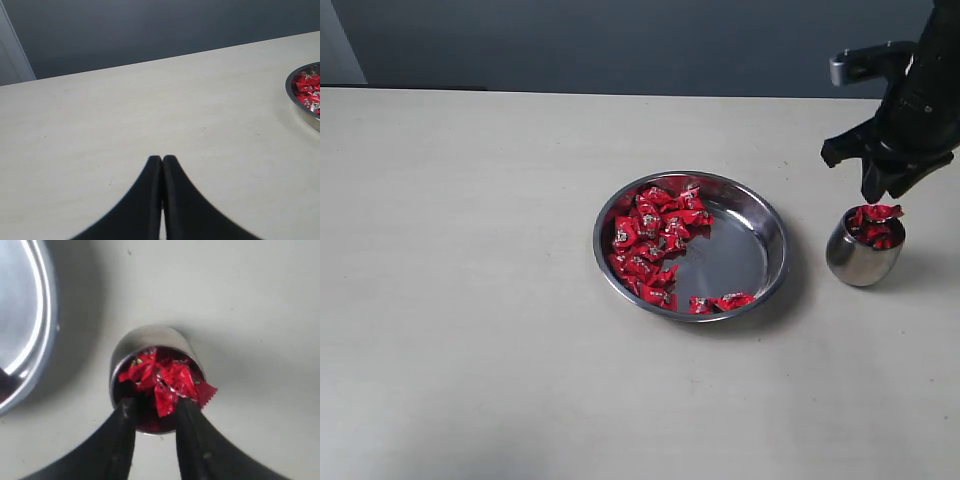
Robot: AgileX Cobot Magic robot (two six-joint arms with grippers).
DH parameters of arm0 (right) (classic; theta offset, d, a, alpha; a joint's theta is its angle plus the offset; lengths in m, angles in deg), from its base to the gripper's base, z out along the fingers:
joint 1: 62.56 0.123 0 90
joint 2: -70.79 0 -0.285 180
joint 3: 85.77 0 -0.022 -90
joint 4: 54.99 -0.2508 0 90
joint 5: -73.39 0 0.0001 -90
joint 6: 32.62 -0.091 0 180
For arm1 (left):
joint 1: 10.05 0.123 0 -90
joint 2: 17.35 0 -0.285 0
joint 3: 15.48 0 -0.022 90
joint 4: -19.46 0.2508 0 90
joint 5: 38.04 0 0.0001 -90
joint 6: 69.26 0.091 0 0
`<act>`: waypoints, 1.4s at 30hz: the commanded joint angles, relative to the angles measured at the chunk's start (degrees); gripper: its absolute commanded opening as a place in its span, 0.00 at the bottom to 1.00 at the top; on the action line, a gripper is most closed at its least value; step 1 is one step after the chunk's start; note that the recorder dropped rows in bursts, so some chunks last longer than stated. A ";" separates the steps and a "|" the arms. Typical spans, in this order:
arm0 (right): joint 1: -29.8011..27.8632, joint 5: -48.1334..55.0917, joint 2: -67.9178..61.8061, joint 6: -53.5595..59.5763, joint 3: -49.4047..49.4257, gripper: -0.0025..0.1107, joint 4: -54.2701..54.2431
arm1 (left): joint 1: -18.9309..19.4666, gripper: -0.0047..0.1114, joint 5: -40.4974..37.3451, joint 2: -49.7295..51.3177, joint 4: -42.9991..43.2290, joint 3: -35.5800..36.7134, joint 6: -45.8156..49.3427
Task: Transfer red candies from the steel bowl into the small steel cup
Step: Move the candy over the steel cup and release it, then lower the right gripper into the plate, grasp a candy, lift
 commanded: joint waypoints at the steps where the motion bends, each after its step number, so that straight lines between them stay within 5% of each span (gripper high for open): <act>1: 0.06 -3.88 3.21 0.60 0.07 0.28 -3.86 | -0.61 0.04 0.30 -0.25 0.09 -0.06 -0.32; 10: 2.77 -5.72 3.37 14.24 0.07 0.28 -22.29 | -0.61 0.04 0.30 -0.25 0.09 -0.06 -0.32; 20: 13.45 -13.23 1.21 17.16 0.07 0.28 -22.61 | -0.61 0.04 0.30 -0.25 0.09 -0.06 -0.32; 42: 17.05 -28.22 -13.44 20.37 0.07 0.28 -20.51 | -0.61 0.04 0.30 -0.25 0.09 -0.06 -0.32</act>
